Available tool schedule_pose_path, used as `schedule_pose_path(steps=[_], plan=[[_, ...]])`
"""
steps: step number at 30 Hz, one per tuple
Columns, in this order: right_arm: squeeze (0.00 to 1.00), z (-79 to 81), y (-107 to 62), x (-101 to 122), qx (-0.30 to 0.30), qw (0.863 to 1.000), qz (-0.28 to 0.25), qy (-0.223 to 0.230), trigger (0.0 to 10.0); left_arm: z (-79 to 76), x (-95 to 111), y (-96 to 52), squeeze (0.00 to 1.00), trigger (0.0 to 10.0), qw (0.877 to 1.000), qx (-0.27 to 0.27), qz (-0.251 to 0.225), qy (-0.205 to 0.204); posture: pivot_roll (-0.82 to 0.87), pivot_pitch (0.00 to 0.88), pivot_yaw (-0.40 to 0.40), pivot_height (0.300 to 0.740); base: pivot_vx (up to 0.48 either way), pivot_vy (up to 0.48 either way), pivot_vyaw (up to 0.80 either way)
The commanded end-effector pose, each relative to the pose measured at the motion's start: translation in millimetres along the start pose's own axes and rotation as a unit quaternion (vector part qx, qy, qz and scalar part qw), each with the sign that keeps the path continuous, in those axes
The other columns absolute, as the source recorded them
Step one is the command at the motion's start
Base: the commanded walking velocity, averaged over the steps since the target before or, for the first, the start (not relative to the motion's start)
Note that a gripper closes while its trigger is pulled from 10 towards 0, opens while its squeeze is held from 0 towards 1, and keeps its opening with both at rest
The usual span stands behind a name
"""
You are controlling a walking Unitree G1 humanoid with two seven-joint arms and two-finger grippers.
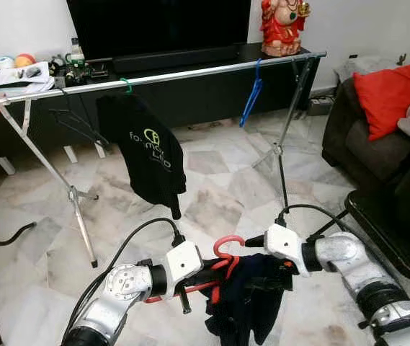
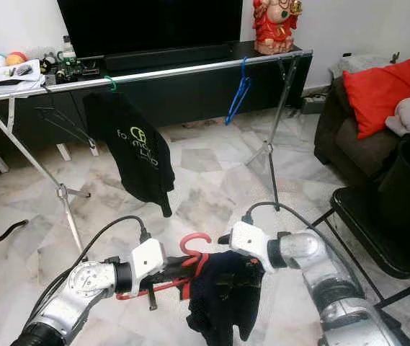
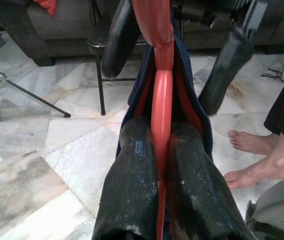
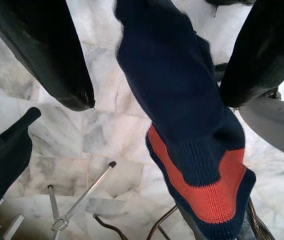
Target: Hang hanger
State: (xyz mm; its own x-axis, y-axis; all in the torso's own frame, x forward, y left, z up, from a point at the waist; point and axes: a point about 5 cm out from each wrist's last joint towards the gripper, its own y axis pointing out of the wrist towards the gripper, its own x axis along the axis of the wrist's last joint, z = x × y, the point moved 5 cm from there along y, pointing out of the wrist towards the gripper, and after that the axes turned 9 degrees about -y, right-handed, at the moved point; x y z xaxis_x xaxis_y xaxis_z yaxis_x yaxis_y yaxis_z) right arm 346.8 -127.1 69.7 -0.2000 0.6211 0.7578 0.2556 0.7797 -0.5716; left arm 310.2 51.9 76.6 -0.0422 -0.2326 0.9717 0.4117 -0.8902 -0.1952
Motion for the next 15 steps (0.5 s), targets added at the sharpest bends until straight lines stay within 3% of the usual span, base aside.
schedule_pose_path(steps=[1,6,8,9,15], plan=[[0.0,-2.1,0.4,2.3,-0.002,1.0,-0.001,-0.006,10.0,-1.7,8.0,2.4,0.0,10.0,1.0,-0.008,-0.01,0.017,0.07,0.094,0.0,0.74,0.0,0.0,0.0],[0.0,3.0,2.6,5.3,0.021,1.0,-0.015,0.004,10.0,-2.4,8.1,3.2,0.0,10.0,1.0,-0.008,-0.01,0.018,0.07,0.09,-0.004,0.74,0.0,0.0,0.0],[0.0,4.0,2.8,4.4,0.025,1.0,-0.013,0.005,7.9,-2.5,8.1,3.4,0.0,10.0,1.0,-0.007,-0.011,0.017,0.07,0.088,-0.005,0.74,0.0,0.0,0.0],[0.0,4.7,3.0,4.1,0.027,1.0,-0.013,0.006,0.0,-2.5,8.1,3.4,0.0,10.0,1.0,-0.007,-0.011,0.018,0.07,0.088,-0.005,0.74,0.0,0.0,0.0],[0.0,6.4,2.6,2.7,0.033,0.999,-0.012,0.01,0.0,-3.1,8.1,3.7,0.0,10.0,1.0,-0.008,-0.012,0.018,0.07,0.086,-0.005,0.74,0.0,0.0,0.0]])
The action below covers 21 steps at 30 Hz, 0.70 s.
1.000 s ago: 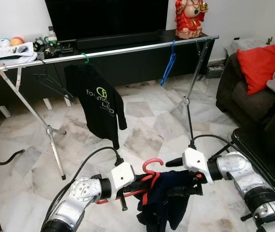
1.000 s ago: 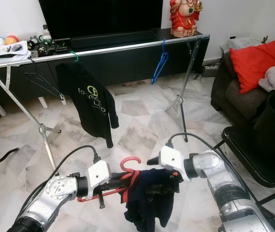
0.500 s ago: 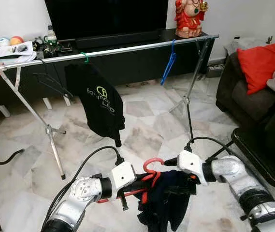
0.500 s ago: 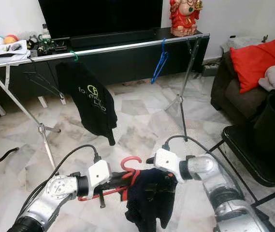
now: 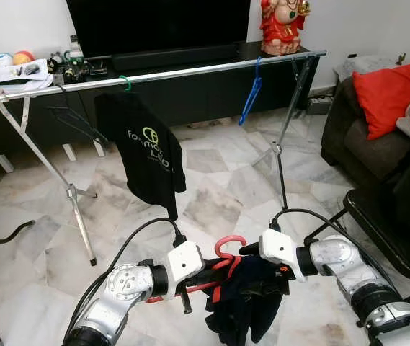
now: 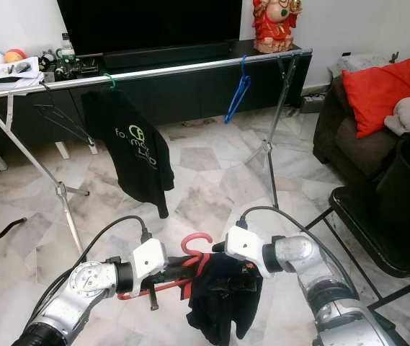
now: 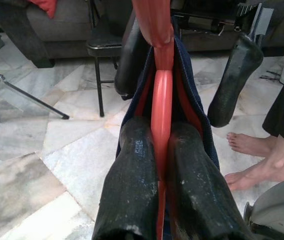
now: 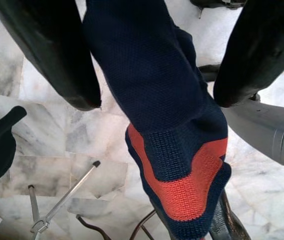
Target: Hang hanger
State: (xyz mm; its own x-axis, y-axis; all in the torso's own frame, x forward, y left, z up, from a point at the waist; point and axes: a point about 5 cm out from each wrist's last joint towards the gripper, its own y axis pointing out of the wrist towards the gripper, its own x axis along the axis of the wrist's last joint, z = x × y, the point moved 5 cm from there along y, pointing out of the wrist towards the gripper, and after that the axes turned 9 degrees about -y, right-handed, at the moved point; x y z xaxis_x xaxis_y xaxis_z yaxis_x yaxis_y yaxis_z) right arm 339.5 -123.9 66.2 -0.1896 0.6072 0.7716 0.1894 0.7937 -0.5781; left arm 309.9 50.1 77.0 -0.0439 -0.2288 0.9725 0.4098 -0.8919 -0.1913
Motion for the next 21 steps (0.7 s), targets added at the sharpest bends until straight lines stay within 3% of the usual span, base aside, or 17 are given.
schedule_pose_path(steps=[1,21], plan=[[0.0,-1.8,-0.2,1.9,0.0,1.0,-0.003,0.003,0.0,-2.1,7.3,2.3,0.0,10.0,1.0,-0.007,-0.009,0.018,0.07,0.086,-0.005,0.74,0.0,0.0,0.0],[0.0,-3.9,-3.7,-0.9,-0.021,0.999,-0.017,0.032,0.0,-2.2,7.7,0.5,0.0,10.0,1.0,-0.01,-0.009,0.024,0.07,0.086,0.004,0.74,0.0,0.0,0.0]])
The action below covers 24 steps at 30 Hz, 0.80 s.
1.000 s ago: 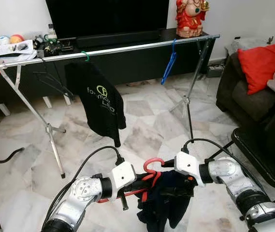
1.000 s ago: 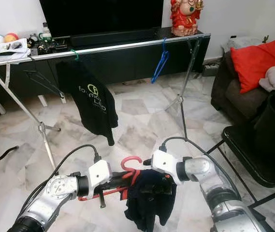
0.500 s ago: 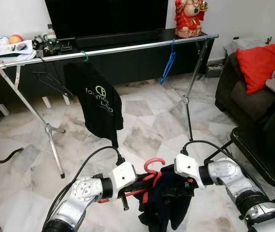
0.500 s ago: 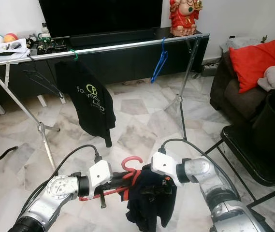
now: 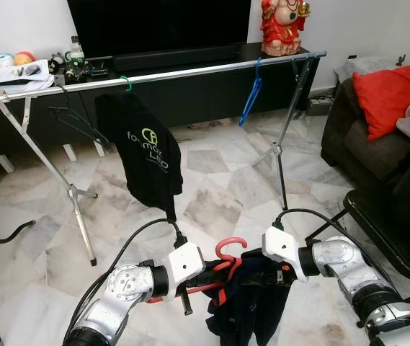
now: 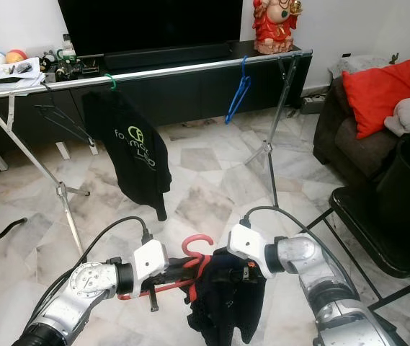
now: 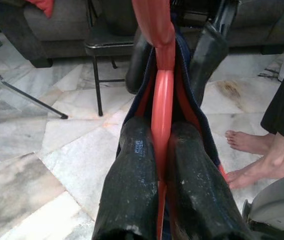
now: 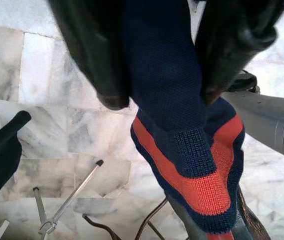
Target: Hang hanger
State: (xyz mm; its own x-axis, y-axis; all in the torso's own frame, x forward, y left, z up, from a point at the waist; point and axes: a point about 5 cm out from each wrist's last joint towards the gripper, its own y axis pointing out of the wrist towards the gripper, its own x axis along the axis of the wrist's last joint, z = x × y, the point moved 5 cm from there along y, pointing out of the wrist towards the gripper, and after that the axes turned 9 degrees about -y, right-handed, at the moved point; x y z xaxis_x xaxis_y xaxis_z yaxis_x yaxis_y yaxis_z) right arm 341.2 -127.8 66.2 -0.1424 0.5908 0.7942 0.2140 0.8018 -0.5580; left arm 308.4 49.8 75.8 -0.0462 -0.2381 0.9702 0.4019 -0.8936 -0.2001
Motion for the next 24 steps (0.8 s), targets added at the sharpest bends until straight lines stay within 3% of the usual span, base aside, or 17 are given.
schedule_pose_path(steps=[1,24], plan=[[0.0,-1.2,-0.5,2.0,-0.004,1.0,-0.011,0.008,0.0,-0.4,8.7,0.5,0.0,10.0,1.0,-0.006,-0.013,0.022,0.07,0.087,0.003,0.74,0.0,0.0,0.0],[0.0,6.7,4.9,2.8,0.018,0.999,-0.024,0.021,0.0,3.3,15.8,-1.3,0.0,10.0,0.999,-0.015,-0.01,0.038,0.08,0.096,0.002,0.74,0.0,0.0,0.0]])
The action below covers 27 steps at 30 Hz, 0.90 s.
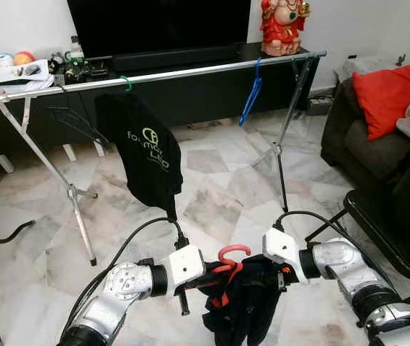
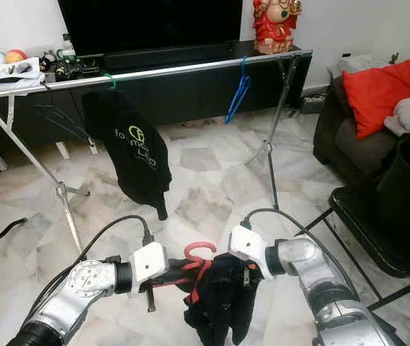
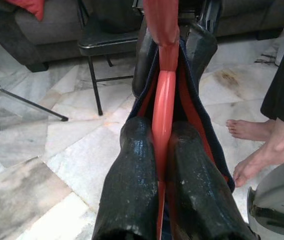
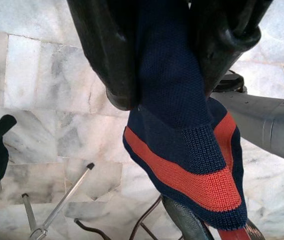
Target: Hang hanger
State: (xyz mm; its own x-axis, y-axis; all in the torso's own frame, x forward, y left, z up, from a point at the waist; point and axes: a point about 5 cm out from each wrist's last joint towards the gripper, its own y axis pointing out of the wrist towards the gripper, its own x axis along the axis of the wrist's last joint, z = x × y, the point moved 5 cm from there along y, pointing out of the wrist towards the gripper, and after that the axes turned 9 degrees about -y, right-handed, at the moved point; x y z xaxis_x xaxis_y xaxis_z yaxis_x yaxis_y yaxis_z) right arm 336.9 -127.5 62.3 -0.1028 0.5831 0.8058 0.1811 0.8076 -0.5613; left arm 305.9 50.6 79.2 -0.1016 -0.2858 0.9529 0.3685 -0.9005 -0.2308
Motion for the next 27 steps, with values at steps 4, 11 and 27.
schedule_pose_path(steps=[4,11,27], plan=[[0.0,3.1,4.4,4.3,0.005,1.0,-0.02,0.0,0.0,7.2,14.0,0.6,0.0,10.0,1.0,0.006,-0.023,0.004,0.08,0.096,0.001,0.74,0.0,0.0,0.0],[0.0,5.1,4.9,4.1,0.013,1.0,-0.021,0.003,0.0,5.3,9.8,-0.4,0.0,10.0,1.0,0.002,-0.011,-0.002,0.08,0.094,0.001,0.74,0.0,0.0,0.0],[0.0,10.2,4.8,1.5,0.027,0.999,-0.021,0.009,0.0,3.4,9.2,-0.8,0.0,10.0,1.0,-0.01,-0.005,-0.009,0.08,0.095,0.001,0.74,0.0,0.0,0.0]])
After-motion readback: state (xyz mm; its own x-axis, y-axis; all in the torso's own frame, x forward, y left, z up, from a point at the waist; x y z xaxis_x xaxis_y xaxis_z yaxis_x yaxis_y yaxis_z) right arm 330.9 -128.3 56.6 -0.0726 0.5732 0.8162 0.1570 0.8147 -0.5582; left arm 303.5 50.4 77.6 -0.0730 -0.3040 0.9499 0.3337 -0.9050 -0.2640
